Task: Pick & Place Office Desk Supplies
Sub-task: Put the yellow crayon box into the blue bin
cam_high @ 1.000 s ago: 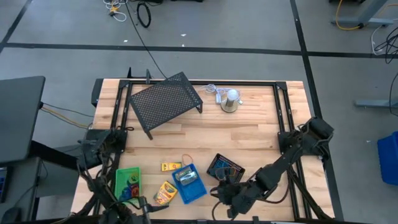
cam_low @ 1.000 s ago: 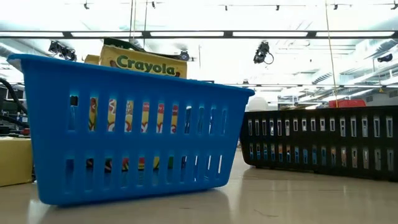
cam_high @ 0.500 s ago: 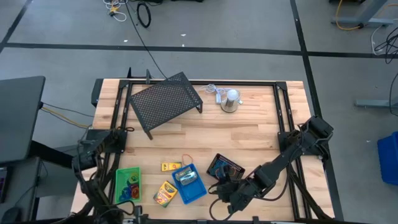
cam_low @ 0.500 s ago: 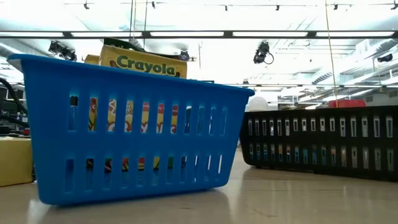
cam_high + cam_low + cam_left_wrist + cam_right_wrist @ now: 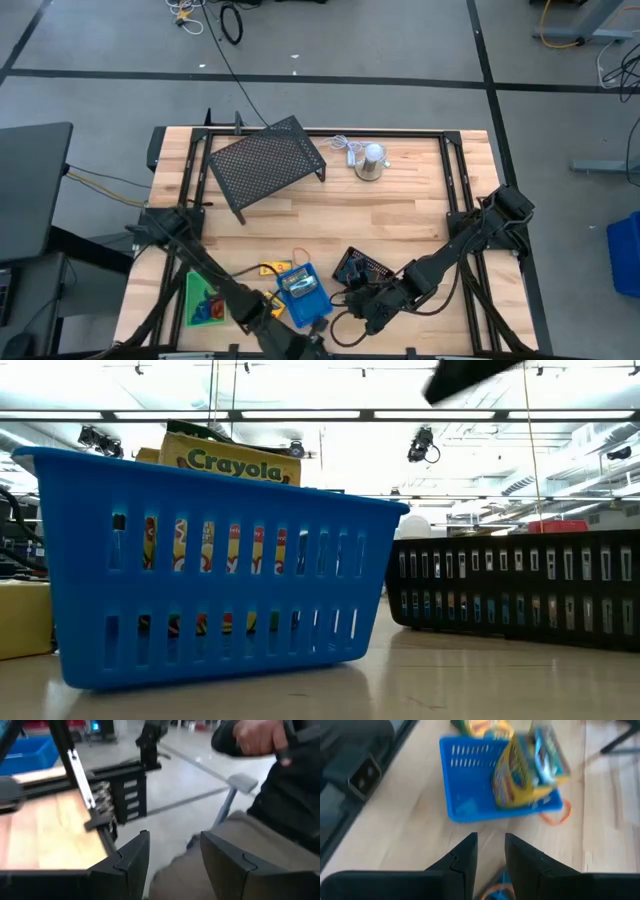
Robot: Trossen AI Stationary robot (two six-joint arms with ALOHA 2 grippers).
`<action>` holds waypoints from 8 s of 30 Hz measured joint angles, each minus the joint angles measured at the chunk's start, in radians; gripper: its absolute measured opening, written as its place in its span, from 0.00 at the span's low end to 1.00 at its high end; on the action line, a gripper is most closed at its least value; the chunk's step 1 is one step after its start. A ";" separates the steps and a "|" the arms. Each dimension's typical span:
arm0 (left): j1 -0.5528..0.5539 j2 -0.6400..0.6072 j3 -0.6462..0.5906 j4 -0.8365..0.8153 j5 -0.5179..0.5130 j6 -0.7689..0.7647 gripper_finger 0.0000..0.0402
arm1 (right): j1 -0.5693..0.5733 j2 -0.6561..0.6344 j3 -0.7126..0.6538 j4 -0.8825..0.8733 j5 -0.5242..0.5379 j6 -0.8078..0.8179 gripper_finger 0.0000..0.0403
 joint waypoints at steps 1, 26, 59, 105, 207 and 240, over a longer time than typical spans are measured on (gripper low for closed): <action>0.003 -0.021 0.000 -0.060 -0.014 -0.002 0.45 | 0.003 0.000 0.000 -0.029 0.000 0.017 0.27; -0.132 -0.144 -0.001 -1.300 -0.237 -1.424 0.45 | 0.082 -0.064 0.000 -0.287 0.083 0.328 0.27; -0.001 -0.144 -0.154 -1.150 0.014 -1.403 0.74 | 0.076 -0.065 0.000 -0.405 -0.007 0.294 0.27; -0.144 -0.262 -0.202 -1.335 -0.309 -1.524 0.00 | -0.013 -0.065 0.000 -0.345 -0.010 0.239 0.27; 0.113 -0.331 -0.089 -1.799 -1.372 -1.714 0.00 | -0.686 -0.040 -0.599 1.629 -0.626 0.041 0.64; 0.113 -0.331 -0.089 -1.783 -1.375 -1.691 0.00 | -0.675 0.083 -0.353 1.460 -0.704 -0.020 0.25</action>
